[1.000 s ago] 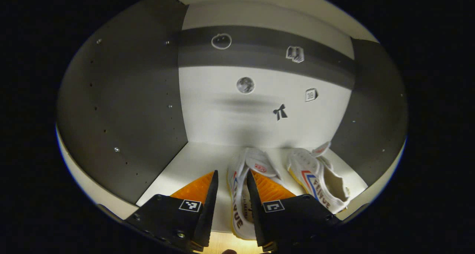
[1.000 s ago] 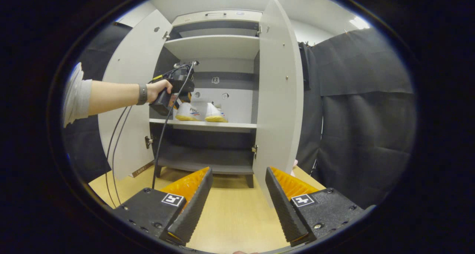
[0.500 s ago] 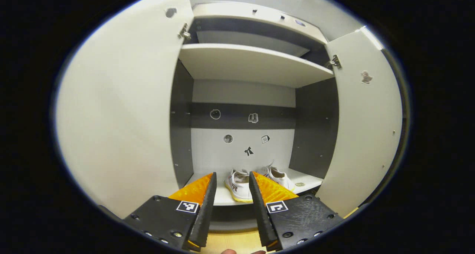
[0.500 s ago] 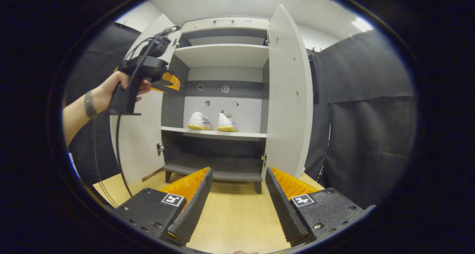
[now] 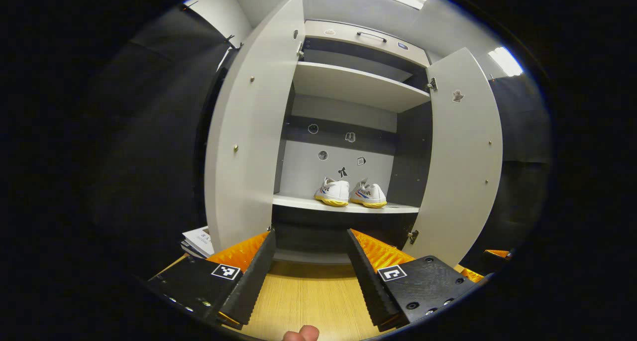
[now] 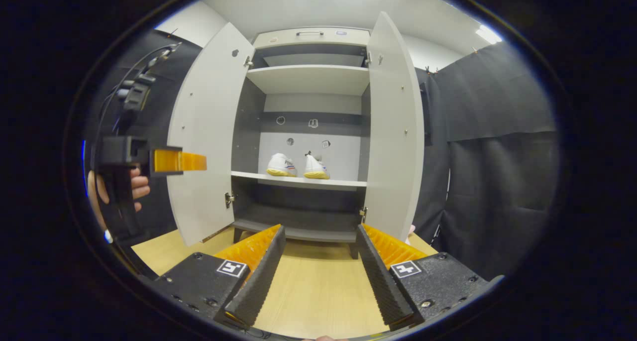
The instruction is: Grab one shoe with the right hand and put it into the shoe cabinet, grab the other shoe with the left hand and put it into the shoe cabinet; then close the right door with the right hand and the left door with the left hand.
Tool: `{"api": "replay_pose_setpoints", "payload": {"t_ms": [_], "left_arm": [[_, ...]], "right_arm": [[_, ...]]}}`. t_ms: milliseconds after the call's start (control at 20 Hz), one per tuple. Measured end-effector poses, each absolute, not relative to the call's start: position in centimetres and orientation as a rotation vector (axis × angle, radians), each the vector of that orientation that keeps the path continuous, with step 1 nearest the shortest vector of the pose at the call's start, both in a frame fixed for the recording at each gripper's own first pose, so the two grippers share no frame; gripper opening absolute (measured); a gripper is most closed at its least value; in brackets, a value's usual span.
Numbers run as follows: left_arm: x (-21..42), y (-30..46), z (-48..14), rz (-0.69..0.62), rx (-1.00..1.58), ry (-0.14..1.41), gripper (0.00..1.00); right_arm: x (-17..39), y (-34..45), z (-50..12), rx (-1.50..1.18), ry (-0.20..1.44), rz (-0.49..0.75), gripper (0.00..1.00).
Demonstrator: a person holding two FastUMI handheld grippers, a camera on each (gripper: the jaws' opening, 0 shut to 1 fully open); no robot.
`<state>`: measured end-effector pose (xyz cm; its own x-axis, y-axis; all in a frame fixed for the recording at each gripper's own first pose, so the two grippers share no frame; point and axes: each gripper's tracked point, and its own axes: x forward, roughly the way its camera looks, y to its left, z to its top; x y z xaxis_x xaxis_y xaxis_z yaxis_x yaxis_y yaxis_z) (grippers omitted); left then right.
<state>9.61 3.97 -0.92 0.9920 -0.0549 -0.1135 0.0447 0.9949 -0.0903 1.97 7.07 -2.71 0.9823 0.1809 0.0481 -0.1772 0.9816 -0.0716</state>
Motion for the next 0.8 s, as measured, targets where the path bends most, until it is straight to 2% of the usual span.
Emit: {"api": "replay_pose_setpoints", "payload": {"t_ms": [250, 450, 550, 800], "left_arm": [[3.8, 3.7, -3.8, -0.039, 0.028, 0.066, 0.84], [0.9, 1.6, -5.8, -0.085, 0.035, 0.08, 0.84], [-0.1, 0.6, -6.8, -0.106, 0.023, 0.105, 0.84], [-0.8, 0.2, -8.3, -0.12, 0.011, 0.149, 0.85]], "right_arm": [[0.3, 7.6, -4.3, -0.083, -0.019, 0.201, 0.9], [-1.4, 7.5, -4.7, -0.079, -0.009, 0.204, 0.9], [-2.0, 6.4, -4.2, -0.074, -0.022, 0.179, 0.91], [-2.8, 1.9, -4.5, -0.049, 0.004, 0.082, 1.0]]}}
